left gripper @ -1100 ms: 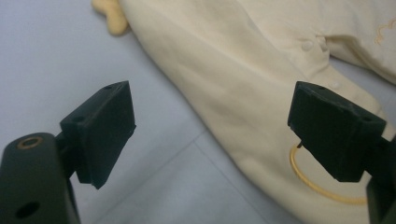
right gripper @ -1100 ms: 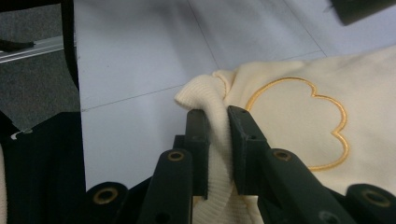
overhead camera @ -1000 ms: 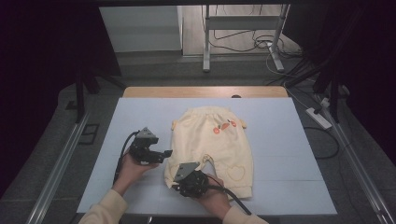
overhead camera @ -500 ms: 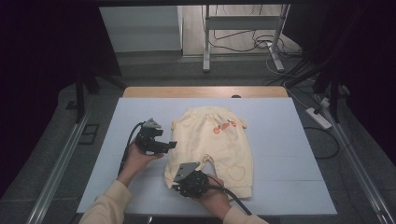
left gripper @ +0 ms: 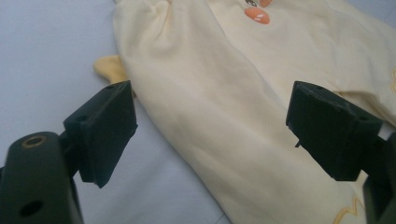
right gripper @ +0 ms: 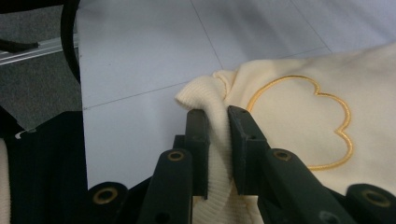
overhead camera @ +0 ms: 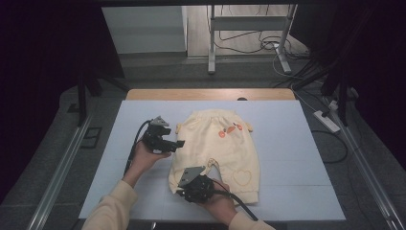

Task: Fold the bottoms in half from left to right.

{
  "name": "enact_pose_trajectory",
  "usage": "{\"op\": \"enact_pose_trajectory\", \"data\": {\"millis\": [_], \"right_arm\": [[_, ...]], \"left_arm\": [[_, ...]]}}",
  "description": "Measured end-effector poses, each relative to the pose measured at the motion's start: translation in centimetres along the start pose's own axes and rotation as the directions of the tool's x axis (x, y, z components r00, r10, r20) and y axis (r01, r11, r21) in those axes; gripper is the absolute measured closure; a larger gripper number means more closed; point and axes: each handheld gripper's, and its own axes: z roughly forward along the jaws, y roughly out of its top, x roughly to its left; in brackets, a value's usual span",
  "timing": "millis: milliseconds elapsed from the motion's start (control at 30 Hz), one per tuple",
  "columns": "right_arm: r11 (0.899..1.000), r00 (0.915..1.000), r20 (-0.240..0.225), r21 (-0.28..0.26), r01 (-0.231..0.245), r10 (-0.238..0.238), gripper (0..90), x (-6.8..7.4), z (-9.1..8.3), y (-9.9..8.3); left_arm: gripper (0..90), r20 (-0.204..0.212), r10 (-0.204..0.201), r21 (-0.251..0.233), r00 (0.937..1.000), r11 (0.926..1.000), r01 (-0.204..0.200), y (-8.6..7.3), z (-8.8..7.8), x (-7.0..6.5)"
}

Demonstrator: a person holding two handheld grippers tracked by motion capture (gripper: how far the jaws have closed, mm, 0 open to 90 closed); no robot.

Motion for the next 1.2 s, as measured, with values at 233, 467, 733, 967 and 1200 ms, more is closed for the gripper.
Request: {"op": "enact_pose_trajectory", "data": {"millis": [233, 467, 733, 967, 1200], "right_arm": [[1.000, 1.0000, 0.001, 0.000, 0.004, -0.004, 78.1, 0.0, 0.0, 0.0], [1.000, 1.0000, 0.002, 0.001, 0.001, -0.001, 78.0, 0.1, 0.0, -0.1], [1.000, 1.0000, 0.003, 0.007, -0.001, 0.001, 78.0, 0.0, 0.0, -0.1], [1.000, 0.9999, -0.005, -0.002, -0.010, 0.010, 78.0, 0.0, 0.0, -0.2], [1.000, 1.0000, 0.002, 0.007, 0.004, -0.004, 78.1, 0.0, -0.1, -0.1]], "left_arm": [[16.6, -0.006, -0.004, 0.006, 1.0000, 1.0000, 0.004, 0.9, 0.6, 0.4], [16.9, -0.008, -0.012, 0.009, 0.9999, 0.9999, 0.012, 1.9, 1.3, 1.2], [17.9, -0.028, -0.032, 0.020, 0.9991, 0.9993, 0.032, 2.5, 2.4, 2.3], [18.4, -0.020, -0.050, 0.033, 0.9985, 0.9982, 0.051, 2.6, 3.4, 3.2], [18.5, -0.013, -0.061, 0.041, 0.9980, 0.9973, 0.062, 2.3, 3.8, 3.6]]}}
